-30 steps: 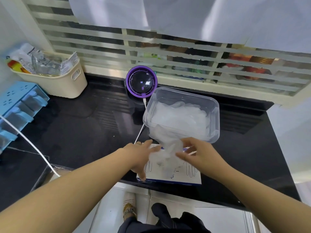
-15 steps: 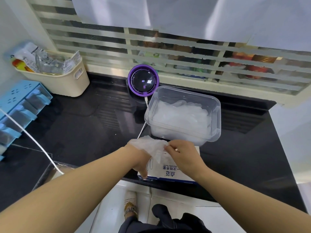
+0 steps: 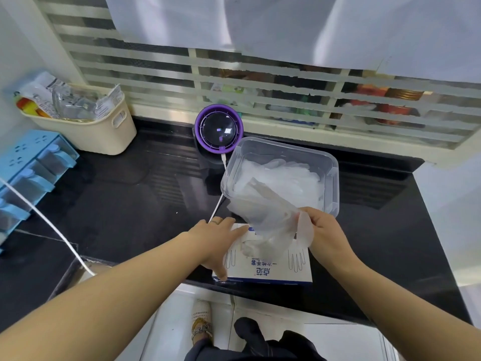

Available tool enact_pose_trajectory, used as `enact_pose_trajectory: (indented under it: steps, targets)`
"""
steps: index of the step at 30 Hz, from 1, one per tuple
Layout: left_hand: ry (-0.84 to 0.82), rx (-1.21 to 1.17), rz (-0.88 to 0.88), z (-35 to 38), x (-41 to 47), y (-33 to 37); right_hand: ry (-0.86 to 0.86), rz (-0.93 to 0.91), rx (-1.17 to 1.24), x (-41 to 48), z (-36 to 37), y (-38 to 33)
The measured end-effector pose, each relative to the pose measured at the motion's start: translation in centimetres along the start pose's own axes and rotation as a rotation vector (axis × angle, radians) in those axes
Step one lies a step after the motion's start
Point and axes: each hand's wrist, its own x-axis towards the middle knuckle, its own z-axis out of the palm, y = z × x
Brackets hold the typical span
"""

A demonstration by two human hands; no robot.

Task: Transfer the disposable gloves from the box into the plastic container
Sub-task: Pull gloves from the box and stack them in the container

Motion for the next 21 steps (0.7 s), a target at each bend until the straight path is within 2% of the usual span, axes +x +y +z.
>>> enact_pose_trajectory:
  steps: [4,7,9,13,15,18,21]
  targets:
    - [0.112,-0.121,0.033,-0.3,-1.0,-0.2,-0.082,0.023,0.025,0.6,-0.2,0.4]
    - [0.271,-0.265,0.087,-0.8,-1.3,-0.2,-0.105,0.103,0.046,0.6,-0.1,0.4]
    - [0.310,-0.320,0.129,-0.9,-1.2,0.4,-0.150,0.155,0.090,0.4,0.1,0.4]
    - [0.236,-0.298,0.187,0.2,-0.4,2.3,-0.208,0.183,0.051,0.2,1.1,1.0]
    - [0.268,-0.266,0.202,1.0,0.1,2.7,-0.211,0.211,0.039,0.3,1.7,1.4]
    - [0.353,-0.193,0.223,1.8,0.3,2.4,-0.173,0.233,0.106,0.3,2.3,1.8]
    - [0.317,-0.007,0.247,2.0,0.1,2.0,-0.114,0.213,0.135,-0.1,2.3,1.5]
